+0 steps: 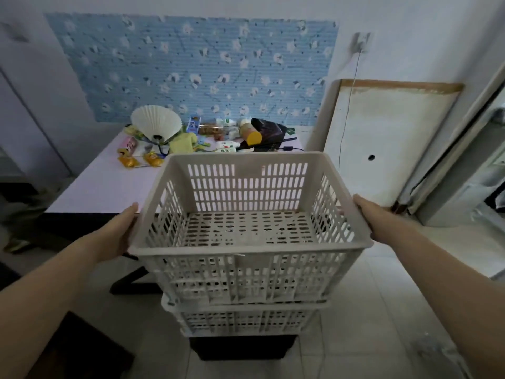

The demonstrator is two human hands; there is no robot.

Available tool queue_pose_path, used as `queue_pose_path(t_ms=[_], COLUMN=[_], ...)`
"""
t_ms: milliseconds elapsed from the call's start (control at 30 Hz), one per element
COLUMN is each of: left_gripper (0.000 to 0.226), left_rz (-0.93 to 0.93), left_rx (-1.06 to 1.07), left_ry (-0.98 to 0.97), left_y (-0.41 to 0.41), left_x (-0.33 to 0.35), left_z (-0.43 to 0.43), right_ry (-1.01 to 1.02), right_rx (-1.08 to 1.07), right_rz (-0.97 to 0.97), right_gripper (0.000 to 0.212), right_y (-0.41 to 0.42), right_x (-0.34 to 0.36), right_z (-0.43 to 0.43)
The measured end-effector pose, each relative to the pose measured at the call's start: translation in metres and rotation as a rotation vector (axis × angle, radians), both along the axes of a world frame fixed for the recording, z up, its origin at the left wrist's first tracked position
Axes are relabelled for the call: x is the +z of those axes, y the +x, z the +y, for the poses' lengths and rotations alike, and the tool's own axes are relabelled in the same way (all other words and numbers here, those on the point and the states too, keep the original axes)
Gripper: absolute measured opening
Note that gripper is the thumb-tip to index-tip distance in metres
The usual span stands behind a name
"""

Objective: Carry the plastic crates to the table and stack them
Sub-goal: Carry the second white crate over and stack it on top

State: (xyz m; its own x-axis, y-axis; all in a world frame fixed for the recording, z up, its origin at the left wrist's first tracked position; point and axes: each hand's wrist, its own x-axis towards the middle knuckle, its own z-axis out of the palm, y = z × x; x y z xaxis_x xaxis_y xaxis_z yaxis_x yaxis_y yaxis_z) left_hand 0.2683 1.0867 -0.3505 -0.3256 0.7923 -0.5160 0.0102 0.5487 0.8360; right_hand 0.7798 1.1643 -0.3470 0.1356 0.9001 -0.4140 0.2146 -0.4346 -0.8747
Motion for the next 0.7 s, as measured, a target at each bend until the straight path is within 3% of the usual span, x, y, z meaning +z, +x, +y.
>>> queue_pose_path(t_ms=[133, 233, 367, 533, 700], left_gripper=[0.041, 0.027, 0.061, 0.035, 0.012], left_rz=[-0.070, 0.113, 0.439, 0.547, 0.792], left_rx=[0.085, -0.031, -0.293, -0.143, 0.192], left_ry=[0.067, 0.064, 0.120, 0.321, 0.624], left_y=[0.006, 0.026, 0.035, 0.062, 0.069], left_x=[-0.036, -0.069, -0.144, -0.231, -0.315], left_z=[-0.045, -0.068, -0.087, -0.101, -0.069], right_ry=[0.012, 0.028, 0.243, 0.530, 0.827], right_rx=[-0.103, -0.137, -0.170, -0.196, -0.370], right_rz=[0.155, 0.149, 0.013, -0.188, -0.360], right_gripper=[0.027, 0.023, 0.025, 0.050, 0.018], right_y=[0.007, -0.009, -0.025, -0.053, -0.055], right_x=[-0.063, -0.092, -0.134, -0.235, -0.335], right_z=[-0.064, -0.092, -0.107, -0.134, -0.105])
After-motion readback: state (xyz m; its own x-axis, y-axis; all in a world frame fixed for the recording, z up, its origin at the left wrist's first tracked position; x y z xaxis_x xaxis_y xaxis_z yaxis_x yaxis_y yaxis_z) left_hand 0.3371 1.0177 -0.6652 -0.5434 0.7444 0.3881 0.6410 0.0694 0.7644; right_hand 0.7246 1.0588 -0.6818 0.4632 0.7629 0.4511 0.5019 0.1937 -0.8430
